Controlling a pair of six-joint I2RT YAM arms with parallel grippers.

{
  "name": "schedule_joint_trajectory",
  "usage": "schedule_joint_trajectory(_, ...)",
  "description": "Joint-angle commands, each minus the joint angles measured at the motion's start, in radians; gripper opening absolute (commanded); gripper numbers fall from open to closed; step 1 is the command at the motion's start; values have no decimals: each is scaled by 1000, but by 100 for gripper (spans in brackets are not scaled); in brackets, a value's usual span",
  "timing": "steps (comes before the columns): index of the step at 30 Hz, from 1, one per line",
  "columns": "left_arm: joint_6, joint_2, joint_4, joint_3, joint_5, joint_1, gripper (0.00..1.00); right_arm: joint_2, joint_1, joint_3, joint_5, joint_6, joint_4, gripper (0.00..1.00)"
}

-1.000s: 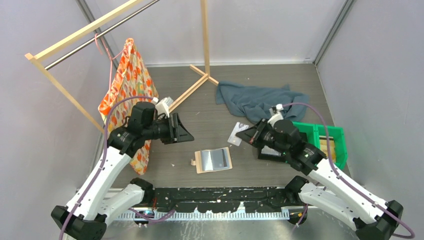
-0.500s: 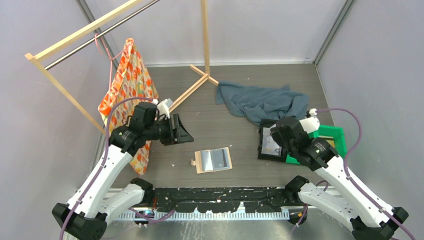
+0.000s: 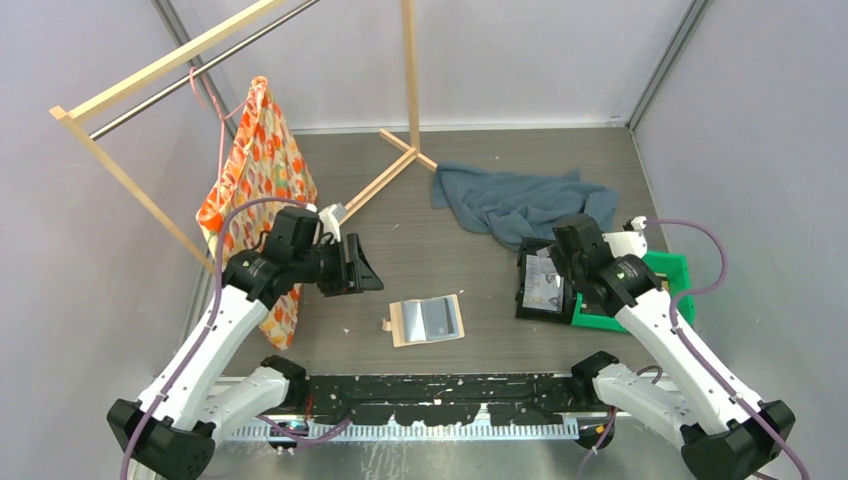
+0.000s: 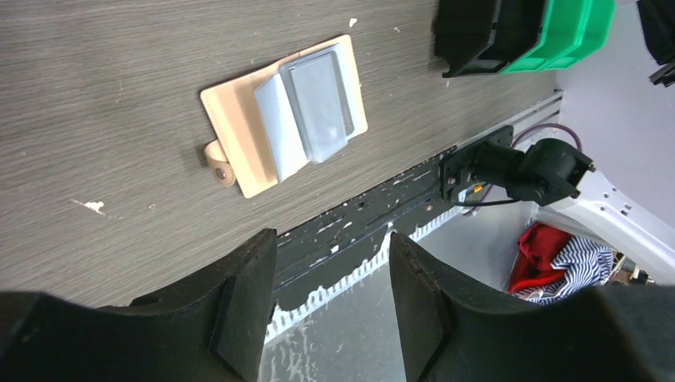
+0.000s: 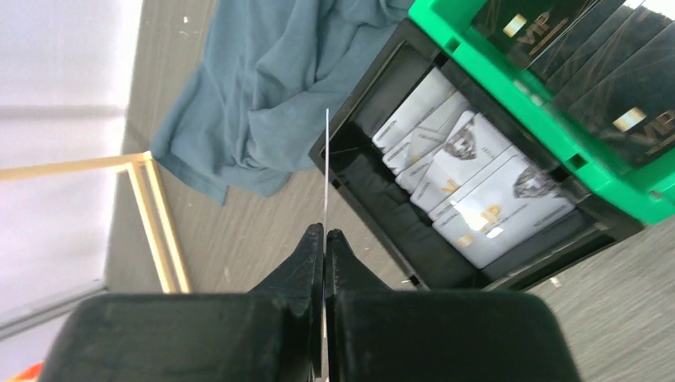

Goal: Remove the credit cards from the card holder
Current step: Place the credit card in the storage box.

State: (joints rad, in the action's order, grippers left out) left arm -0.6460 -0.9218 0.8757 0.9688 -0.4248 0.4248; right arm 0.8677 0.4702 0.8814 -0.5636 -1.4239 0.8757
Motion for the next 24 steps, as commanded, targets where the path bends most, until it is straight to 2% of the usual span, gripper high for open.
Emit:
schedule_joint_trajectory(1,27,-13,11,24,19,-4,56,2,-15,2,27,-212,-80,1)
schedule_joint_trajectory(5,87,-47,70,61,69,-4,55,68,-15,54,-49,-484,86,1)
schedule_joint_trajectory(8,113,-64,105,81,89,-4,56,129,-15,108,-95,-603,190,1)
schedule_joint_trajectory(10,95,-66,86,73,77,-4,56,148,-16,99,-89,-648,183,1)
schedule_joint_trajectory(15,33,-61,0,38,35,-4,56,143,-16,19,-76,-690,96,1)
schedule_joint_trajectory(19,46,-71,3,36,32,-4,56,92,-15,-71,-93,-691,50,1)
schedule_joint_trajectory(24,60,-82,5,22,30,-4,56,43,-28,-183,-90,-605,-81,1)
